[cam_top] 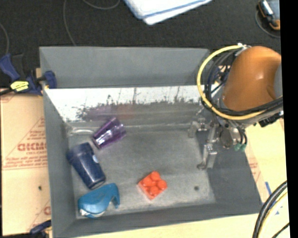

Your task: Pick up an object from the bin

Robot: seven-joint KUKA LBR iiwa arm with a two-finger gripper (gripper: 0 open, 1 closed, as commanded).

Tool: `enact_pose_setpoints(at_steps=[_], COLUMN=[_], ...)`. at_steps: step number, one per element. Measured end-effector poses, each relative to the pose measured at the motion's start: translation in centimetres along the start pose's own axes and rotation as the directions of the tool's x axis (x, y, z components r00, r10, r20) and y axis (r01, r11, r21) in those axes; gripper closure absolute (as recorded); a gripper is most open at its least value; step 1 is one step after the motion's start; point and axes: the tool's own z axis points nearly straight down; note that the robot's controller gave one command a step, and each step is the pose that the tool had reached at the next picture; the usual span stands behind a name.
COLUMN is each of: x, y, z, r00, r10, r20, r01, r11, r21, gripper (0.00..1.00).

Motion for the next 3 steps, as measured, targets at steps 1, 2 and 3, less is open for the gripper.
enact_pose_setpoints(at_steps=[1,2,3], x=[-0.1,0.9,3.7], y=[0.0,5.9,5.6], z=[-0.5,6.5,6.3], r00=[1.000,0.999,0.999], r10=[-0.003,-0.053,-0.047], r20=[0.008,-0.003,0.008], r01=[0.003,0.053,0.047], r11=[1.000,0.999,0.999], r21=[0.001,-0.001,0.001], gripper=[0.00,0.00,0.00])
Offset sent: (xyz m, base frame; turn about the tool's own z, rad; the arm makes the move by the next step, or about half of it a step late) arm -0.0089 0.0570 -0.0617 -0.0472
